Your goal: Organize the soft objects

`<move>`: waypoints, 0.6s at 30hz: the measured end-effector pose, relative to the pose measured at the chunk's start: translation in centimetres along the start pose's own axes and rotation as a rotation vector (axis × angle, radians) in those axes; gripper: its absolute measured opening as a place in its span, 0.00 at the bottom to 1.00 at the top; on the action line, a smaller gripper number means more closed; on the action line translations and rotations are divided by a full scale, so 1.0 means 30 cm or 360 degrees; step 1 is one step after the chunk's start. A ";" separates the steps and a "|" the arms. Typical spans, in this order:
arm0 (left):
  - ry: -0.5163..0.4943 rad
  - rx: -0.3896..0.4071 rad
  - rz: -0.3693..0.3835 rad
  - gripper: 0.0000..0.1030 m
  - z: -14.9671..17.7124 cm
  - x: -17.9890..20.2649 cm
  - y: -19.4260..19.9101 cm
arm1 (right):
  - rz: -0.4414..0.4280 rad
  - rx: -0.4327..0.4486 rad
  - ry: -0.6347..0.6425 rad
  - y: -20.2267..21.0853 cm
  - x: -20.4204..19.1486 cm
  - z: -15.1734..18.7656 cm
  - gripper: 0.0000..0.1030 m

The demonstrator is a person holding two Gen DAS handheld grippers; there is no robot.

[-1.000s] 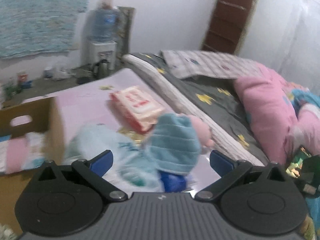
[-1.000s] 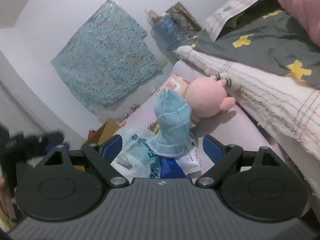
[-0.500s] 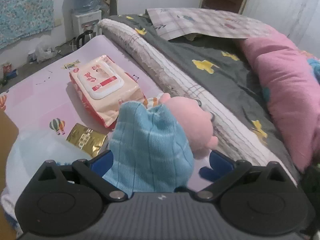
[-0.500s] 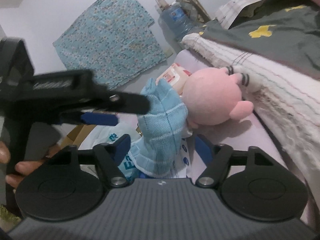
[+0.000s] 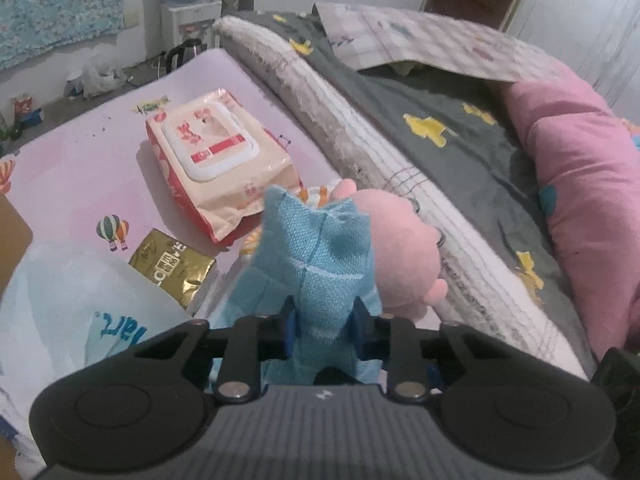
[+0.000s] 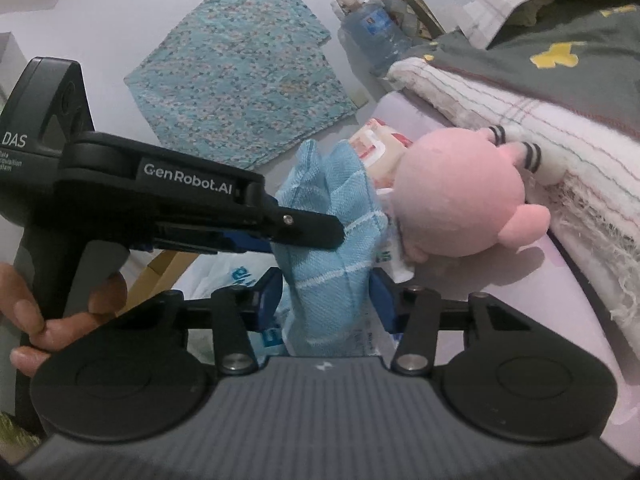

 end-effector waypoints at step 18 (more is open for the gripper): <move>0.0222 0.0245 0.0537 0.22 0.183 0.165 0.496 | -0.0143 0.0155 0.0315 0.524 -0.312 0.023 0.48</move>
Point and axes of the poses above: each gripper's, at about its wrist camera, not at the fingertips, and y roughly against the way its jaws point, x to its right, z to its underside, the point moved 10 cm from there along -y, roughly the way its jaws point, and after that the axes turned 9 degrees about x, right-handed, at the moved point
